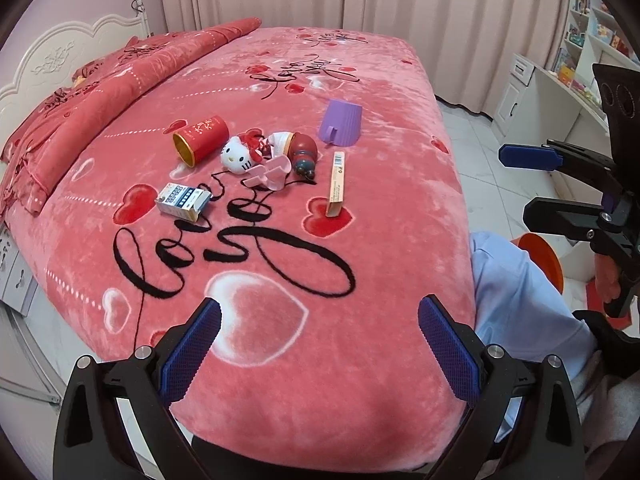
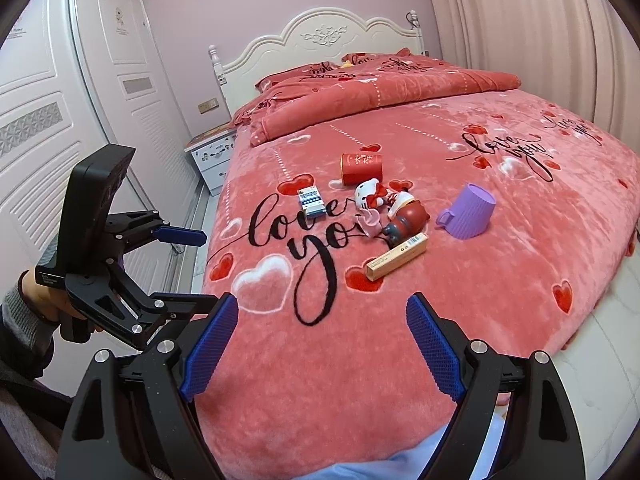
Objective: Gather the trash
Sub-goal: 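Move both open tools back over the items on the bed, then grasp the small blue-white medicine box with the left tool while the right tool grasps the Hello Kitty plush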
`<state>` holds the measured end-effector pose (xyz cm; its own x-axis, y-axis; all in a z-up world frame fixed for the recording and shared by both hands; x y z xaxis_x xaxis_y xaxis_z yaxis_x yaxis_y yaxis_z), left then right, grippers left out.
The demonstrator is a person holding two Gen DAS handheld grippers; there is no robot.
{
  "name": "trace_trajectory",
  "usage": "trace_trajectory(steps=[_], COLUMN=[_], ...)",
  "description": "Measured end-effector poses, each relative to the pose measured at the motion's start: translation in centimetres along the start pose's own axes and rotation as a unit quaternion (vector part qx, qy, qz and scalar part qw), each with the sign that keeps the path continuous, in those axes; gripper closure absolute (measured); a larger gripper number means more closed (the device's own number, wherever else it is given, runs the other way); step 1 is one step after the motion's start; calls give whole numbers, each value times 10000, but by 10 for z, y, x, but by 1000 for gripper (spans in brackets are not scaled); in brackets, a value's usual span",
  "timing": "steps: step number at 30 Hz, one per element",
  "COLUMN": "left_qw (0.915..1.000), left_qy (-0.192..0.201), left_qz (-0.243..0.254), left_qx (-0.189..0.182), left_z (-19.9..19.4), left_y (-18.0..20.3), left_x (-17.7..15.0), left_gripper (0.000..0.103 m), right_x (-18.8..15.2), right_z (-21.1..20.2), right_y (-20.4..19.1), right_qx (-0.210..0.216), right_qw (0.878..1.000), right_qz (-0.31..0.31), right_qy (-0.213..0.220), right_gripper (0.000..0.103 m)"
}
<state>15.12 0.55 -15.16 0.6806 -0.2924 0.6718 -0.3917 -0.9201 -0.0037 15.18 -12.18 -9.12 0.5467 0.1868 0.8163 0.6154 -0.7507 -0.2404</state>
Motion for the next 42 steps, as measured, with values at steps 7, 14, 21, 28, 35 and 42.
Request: trace_trajectory(steps=[7,14,21,28,35,42], left_qw=[9999,9996,9986,9954,9899,9726], left_qy=[-14,-103,-161,-196,-206,-137], left_qz=[-132,-228,-475,-906,-1315,-2117], left_qx=[77,129,146,258,489,954], left_z=[17,38,65,95,123,154], left_y=[-21,-42,-65,-90,-115,-153], left_x=[13,26,35,42,48,47], left_gripper=[6,6,6,6,6,6], right_x=[9,22,28,30,30,29], right_z=[25,56,89,117,143,156], right_y=[12,20,31,40,48,54], right_qx=[19,110,153,260,397,508], right_qw=[10000,9998,9996,9991,9981,9974], right_qz=[36,-52,-40,6,-43,2], right_qy=[-70,-146,-236,-344,-471,-505], right_gripper=[18,18,18,18,18,18])
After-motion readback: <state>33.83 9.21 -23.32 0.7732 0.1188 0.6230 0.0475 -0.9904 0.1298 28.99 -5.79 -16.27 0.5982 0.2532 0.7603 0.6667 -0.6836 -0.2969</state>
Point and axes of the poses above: each gripper's, at about its wrist camera, not at the fingertips, and z roughly the way its jaws point, y to its right, x to its top, the point moved 10 cm from there along z, roughly the way its jaws point, and after that the axes turned 8 degrees about y, right-handed, at the moved point
